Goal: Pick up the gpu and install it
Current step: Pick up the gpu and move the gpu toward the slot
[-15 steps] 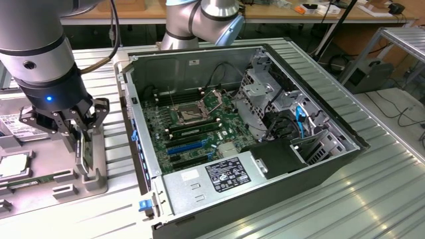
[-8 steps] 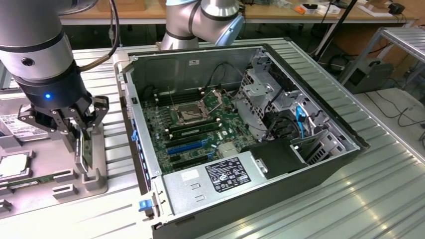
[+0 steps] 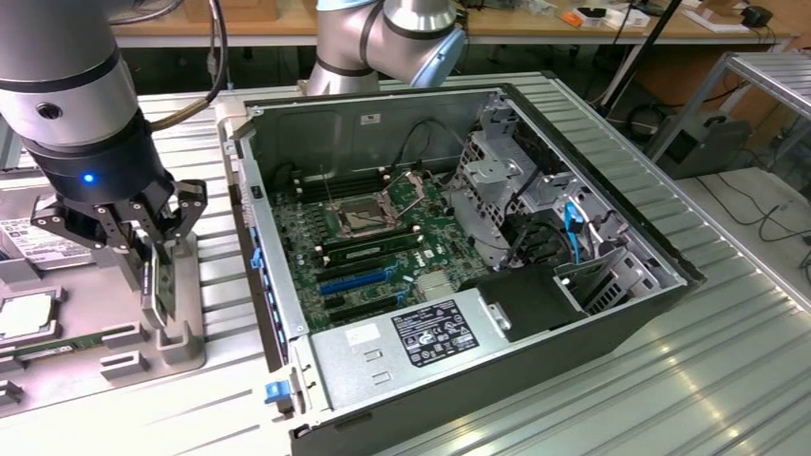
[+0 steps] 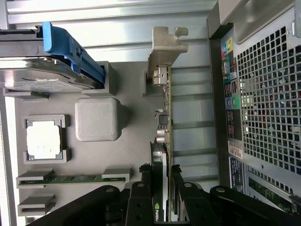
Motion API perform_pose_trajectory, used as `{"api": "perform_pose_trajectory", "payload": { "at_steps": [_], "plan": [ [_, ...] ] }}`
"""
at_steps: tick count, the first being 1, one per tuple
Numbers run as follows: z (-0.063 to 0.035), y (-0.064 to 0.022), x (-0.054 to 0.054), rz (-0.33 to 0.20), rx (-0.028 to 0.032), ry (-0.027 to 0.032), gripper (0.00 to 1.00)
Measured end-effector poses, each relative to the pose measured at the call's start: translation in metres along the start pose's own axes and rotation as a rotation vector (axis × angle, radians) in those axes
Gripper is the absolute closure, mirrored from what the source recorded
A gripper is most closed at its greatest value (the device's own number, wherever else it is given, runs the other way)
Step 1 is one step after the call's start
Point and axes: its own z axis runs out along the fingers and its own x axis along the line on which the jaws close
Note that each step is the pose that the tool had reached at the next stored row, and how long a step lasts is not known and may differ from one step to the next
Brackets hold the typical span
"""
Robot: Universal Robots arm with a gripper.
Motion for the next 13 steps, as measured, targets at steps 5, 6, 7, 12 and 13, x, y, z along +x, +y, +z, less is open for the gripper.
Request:
{"api": "perform_pose_trajectory", "payload": {
  "at_steps": [5, 6, 7, 12, 13],
  "plan": [
    [-0.0031, 0.0001, -0.0001, 0.000, 0.0000, 0.0002, 0.73],
    [-0.0039, 0.0002, -0.0001, 0.000, 0.0000, 0.0002, 0.73],
    [-0.0047, 0.0002, -0.0001, 0.000, 0.0000, 0.0002, 0.73],
    [-0.0074, 0.0003, -0.0001, 0.000, 0.0000, 0.0004, 0.73],
    [-0.0078, 0.0004, -0.0002, 0.000, 0.0000, 0.0004, 0.73]
  ]
}}
